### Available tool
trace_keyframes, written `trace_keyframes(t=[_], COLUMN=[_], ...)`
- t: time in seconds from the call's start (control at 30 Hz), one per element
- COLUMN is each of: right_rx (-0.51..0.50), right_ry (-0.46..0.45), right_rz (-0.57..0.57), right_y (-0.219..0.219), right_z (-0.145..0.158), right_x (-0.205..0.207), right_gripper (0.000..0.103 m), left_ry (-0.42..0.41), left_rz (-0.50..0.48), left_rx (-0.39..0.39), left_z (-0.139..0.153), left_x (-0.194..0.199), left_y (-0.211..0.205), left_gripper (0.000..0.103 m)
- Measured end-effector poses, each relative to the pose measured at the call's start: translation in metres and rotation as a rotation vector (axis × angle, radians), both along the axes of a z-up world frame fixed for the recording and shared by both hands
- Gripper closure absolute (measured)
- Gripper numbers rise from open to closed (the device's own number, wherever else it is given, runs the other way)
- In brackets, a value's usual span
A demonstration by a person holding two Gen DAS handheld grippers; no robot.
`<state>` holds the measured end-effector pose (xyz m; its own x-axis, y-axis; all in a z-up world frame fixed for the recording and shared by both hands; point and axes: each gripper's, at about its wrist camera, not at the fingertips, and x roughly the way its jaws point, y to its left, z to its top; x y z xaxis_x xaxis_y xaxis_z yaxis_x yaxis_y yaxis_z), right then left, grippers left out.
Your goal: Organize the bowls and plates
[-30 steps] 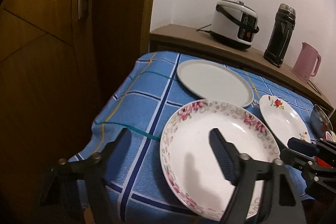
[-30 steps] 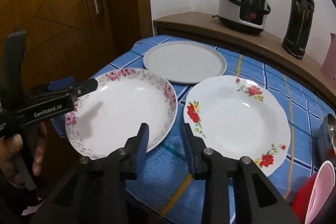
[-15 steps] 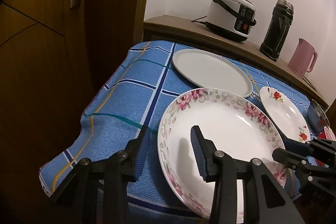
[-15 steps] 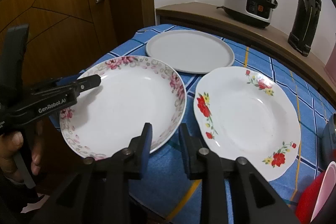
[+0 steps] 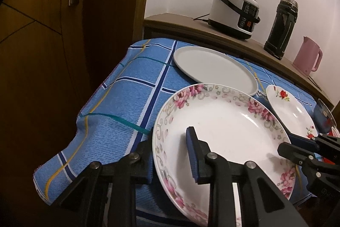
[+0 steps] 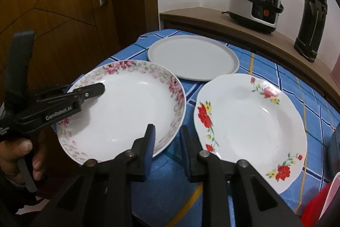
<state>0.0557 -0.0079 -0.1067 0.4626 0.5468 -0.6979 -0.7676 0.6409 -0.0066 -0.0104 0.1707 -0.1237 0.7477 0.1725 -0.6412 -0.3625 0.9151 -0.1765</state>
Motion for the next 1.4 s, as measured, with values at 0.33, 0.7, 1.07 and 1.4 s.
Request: trace_keyframes(t=[0.33, 0.7, 1.07, 1.4], right_rx=[0.018, 0.07, 0.099, 0.191], right_ry=[0.012, 0.002, -0.025, -0.024], right_rz=[-0.008, -0.03, -0.069, -0.104], right_y=[-0.002, -0.003, -0.009, -0.021], right_z=[0.001, 0.01, 0.026, 0.05], right_x=[0.001, 0.005, 0.014, 0.027], right_gripper=[0.086, 0.089, 0.09, 0.09], left_ry=[-0.014, -0.04, -0.085, -0.139], left_rz=[0.027, 0.042, 0.028, 0.016], left_rx=[0.002, -0.028, -0.024, -0.016], left_z=[0.003, 0.015, 0.034, 0.051], left_x=[-0.004, -0.006, 0.01, 0.025], left_y=[0.001, 0.005, 0.001, -0.001], left_gripper=[0.074, 0.074, 0.074, 0.074])
